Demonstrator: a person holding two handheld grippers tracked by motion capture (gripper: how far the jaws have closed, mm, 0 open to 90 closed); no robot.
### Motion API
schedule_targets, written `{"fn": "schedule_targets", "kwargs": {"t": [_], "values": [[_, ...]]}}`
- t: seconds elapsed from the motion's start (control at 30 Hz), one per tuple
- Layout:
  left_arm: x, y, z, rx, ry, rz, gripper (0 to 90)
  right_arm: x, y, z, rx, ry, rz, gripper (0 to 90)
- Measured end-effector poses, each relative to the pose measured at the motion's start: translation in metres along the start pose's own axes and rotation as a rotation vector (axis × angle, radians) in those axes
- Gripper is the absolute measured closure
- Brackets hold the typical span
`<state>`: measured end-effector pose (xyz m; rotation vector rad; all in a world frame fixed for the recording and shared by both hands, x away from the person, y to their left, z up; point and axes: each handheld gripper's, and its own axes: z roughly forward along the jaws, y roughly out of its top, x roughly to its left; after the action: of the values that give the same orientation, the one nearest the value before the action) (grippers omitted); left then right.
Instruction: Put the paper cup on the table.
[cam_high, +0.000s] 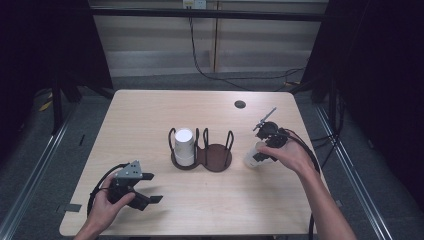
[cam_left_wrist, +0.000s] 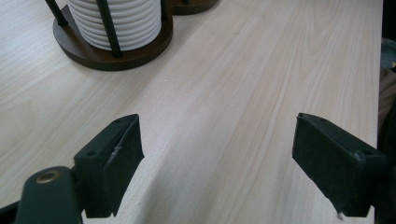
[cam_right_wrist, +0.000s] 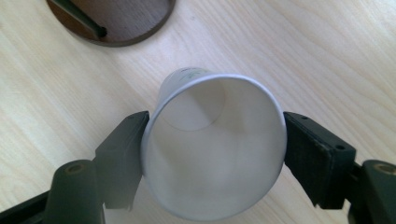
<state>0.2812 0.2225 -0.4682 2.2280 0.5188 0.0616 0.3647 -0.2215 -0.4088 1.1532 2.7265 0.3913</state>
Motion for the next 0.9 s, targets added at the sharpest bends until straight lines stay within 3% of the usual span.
{"fn": "schedule_targets", "kwargs": {"t": [0.4, 0.7, 0.9], "values": [[0.000, 0.000, 0.000, 0.001, 0.000, 0.002, 16.3, 0.002, 0.013, 0.008, 0.008, -0.015, 0.005, 23.1], [-0.001, 0.000, 0.000, -0.009, -0.008, 0.001, 16.2, 0.008, 0.029, 0.016, 0.069, -0.022, -0.043, 23.9], [-0.001, 0.000, -0.001, -0.006, -0.008, 0.004, 16.2, 0.008, 0.030, 0.018, 0.060, -0.016, -0.026, 20.9]]}}
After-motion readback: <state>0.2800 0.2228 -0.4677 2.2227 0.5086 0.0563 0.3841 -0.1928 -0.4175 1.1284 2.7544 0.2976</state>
